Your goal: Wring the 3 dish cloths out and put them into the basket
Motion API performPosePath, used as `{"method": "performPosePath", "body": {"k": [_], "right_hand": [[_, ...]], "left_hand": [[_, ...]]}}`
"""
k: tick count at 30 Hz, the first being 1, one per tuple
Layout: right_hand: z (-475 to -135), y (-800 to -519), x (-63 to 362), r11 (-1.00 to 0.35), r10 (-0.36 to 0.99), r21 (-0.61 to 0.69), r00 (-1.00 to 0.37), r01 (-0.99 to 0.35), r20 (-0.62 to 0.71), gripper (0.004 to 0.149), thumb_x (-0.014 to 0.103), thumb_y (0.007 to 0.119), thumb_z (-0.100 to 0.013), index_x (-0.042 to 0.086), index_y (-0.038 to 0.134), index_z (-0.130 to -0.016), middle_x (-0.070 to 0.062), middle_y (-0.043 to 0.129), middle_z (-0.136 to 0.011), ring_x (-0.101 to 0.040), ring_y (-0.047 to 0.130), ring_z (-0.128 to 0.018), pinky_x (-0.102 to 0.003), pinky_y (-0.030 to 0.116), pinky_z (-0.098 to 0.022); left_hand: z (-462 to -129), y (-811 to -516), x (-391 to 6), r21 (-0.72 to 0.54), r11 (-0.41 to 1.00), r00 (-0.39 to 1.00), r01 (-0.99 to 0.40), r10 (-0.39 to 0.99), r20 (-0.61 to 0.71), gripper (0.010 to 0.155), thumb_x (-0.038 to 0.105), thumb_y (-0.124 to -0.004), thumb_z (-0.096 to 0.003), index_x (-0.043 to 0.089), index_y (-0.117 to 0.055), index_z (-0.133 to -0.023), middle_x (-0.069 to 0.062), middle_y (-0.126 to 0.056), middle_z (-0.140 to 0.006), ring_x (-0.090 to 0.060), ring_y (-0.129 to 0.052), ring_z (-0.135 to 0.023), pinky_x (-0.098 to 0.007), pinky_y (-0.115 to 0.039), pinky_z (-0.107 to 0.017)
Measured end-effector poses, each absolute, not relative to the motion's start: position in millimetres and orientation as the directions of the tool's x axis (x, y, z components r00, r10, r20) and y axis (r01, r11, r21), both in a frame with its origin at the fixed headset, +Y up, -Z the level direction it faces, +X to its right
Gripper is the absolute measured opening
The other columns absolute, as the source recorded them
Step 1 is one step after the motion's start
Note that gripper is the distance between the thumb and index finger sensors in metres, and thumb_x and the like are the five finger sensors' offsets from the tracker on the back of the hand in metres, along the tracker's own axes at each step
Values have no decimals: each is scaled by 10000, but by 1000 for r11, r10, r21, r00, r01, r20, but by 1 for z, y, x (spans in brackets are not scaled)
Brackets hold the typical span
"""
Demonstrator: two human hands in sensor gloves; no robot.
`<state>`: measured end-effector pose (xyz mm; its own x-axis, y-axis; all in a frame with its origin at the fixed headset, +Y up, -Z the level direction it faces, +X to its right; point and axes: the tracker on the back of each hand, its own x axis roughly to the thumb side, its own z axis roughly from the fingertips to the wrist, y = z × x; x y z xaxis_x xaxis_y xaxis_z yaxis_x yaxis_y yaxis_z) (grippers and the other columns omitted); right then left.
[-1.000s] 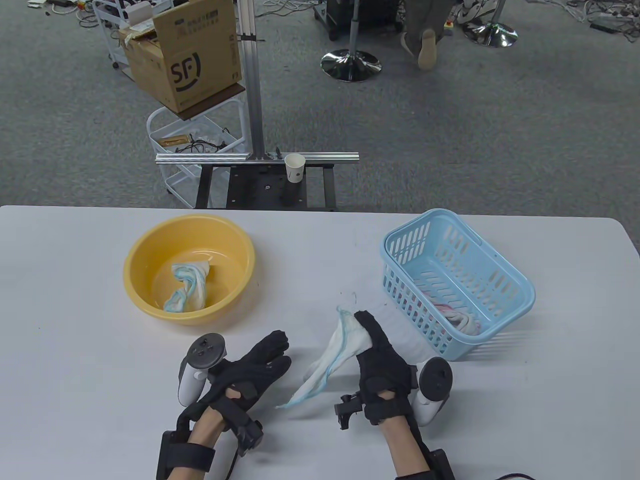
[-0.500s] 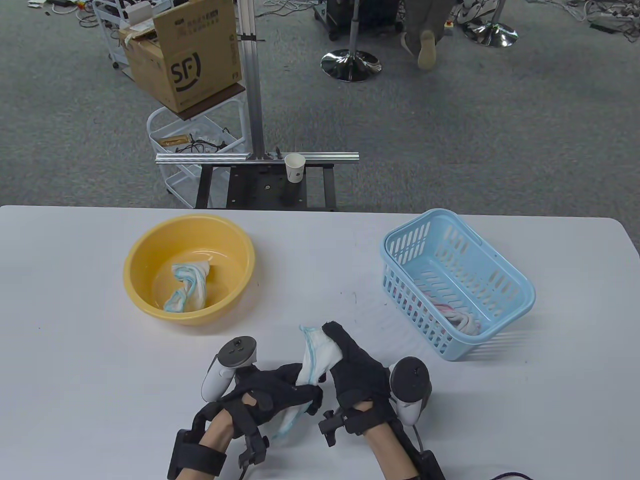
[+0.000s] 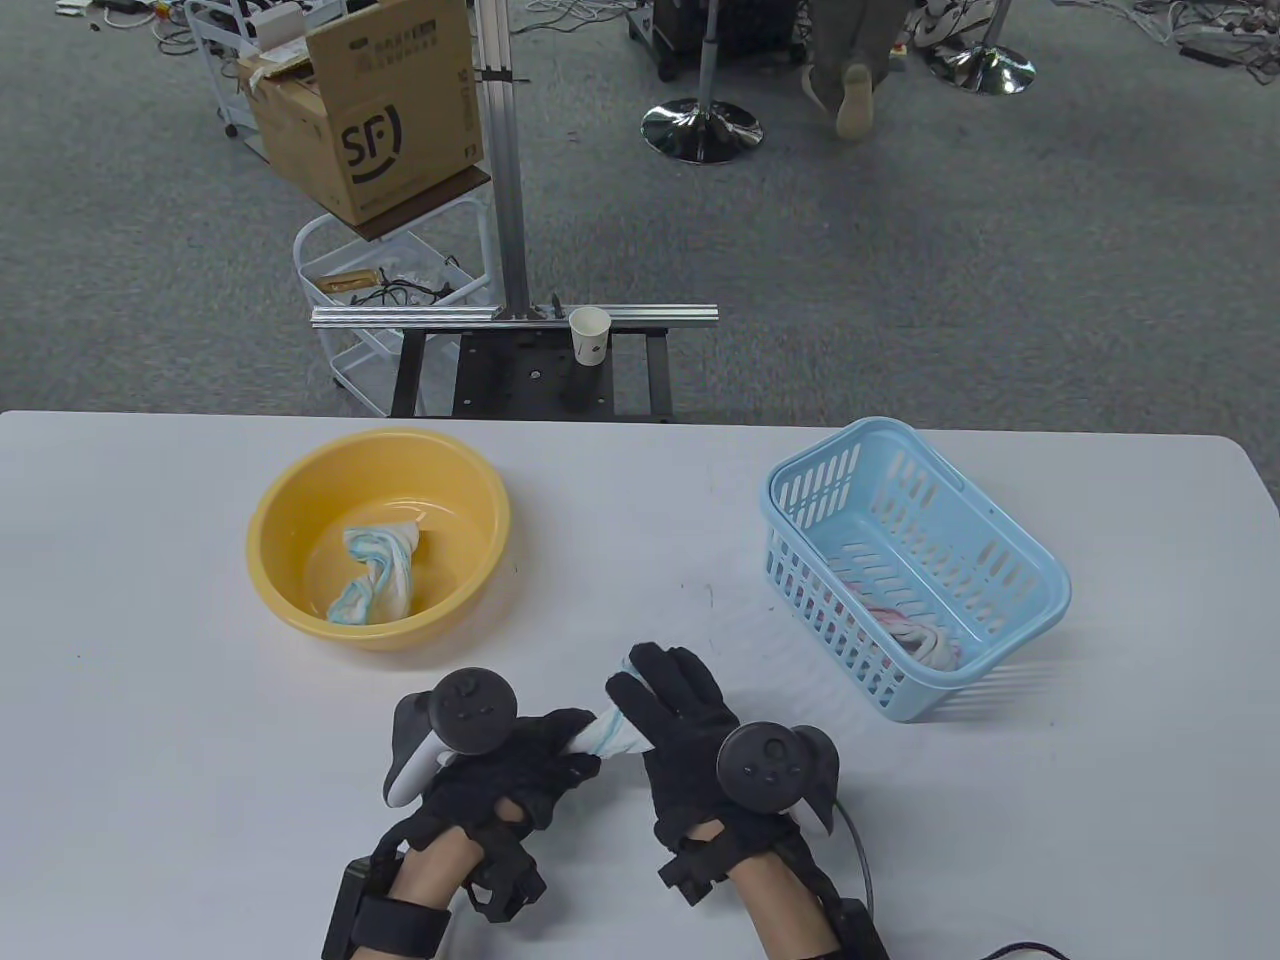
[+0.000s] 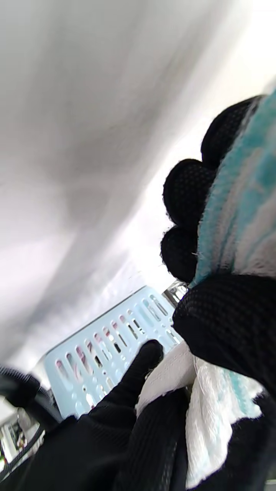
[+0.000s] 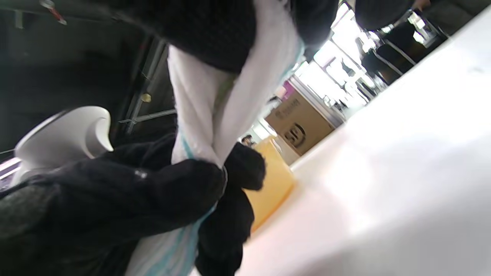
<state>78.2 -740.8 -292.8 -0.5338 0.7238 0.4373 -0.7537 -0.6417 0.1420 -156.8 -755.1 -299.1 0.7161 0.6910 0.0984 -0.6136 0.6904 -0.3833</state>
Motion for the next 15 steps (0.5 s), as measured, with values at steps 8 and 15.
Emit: {"method": "performPosePath", "body": {"k": [8, 15], "right_hand": [[-305, -755, 97, -374, 921, 281, -320, -884, 220, 601, 434, 877, -503, 92, 726, -974, -199, 918, -829, -456, 873, -765, -640, 700, -593], [-309, -765, 105, -171, 984, 267, -152, -948, 90, 705, 574, 840, -474, 49, 748, -937, -141, 1006, -613, -376, 980, -564, -601, 779, -484]], "left_hand": [[-297, -745, -163, -221, 770, 754, -598, 634, 170, 603, 373, -922, -400, 236, -793, -973, 31, -957, -763, -244, -996, -621, -517, -762, -610], [-292, -743, -154, -249, 766, 730, -592, 641, 237, 732, 374, -919, -401, 353, -620, -1069, 41, -969, -743, -252, -999, -612, -521, -760, -611]]}}
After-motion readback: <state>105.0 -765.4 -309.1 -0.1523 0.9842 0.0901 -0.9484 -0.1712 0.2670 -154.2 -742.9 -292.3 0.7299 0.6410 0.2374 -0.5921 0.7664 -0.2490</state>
